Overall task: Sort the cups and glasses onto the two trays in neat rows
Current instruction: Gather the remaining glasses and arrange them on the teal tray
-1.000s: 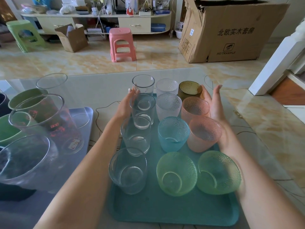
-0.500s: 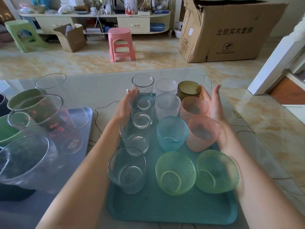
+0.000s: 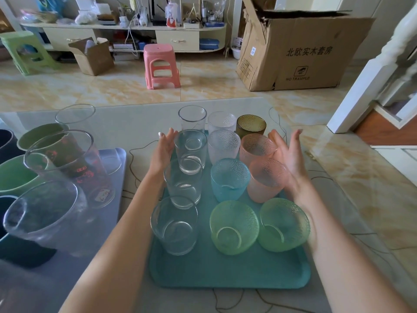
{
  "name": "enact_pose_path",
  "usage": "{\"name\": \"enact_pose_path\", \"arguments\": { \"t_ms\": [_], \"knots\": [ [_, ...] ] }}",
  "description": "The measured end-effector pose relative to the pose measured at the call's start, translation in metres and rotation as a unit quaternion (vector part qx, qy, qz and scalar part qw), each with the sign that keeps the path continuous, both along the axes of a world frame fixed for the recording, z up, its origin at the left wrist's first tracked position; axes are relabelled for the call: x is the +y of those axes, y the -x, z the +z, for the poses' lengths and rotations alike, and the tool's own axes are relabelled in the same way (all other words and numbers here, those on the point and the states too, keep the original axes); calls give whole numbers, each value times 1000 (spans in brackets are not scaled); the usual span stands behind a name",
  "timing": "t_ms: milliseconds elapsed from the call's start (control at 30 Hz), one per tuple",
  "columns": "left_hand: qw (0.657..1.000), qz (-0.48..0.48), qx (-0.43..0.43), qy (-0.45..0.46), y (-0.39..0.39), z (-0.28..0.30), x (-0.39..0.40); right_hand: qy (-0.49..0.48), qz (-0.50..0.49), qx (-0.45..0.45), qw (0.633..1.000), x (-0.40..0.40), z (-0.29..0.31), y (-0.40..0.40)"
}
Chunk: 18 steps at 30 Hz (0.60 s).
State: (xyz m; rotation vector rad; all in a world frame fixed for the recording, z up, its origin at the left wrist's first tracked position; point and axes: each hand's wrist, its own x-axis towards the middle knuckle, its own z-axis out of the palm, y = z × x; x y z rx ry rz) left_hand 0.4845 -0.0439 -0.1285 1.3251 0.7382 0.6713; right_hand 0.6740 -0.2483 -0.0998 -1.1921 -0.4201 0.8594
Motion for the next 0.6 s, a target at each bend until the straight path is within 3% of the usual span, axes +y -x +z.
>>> {"name": "enact_pose_path", "arguments": {
  "t_ms": [100, 233, 600],
  "knots": [
    [999, 21, -4, 37, 11, 2, -16, 17, 7, -11, 1000, -9, -2, 8],
    [992, -11, -87, 93, 23, 0, -30, -4, -9, 10, 1000, -14, -3, 12],
    [996, -1, -36, 81, 23, -1, -26, 23, -4, 8, 1000, -14, -9, 14]
  ]
}}
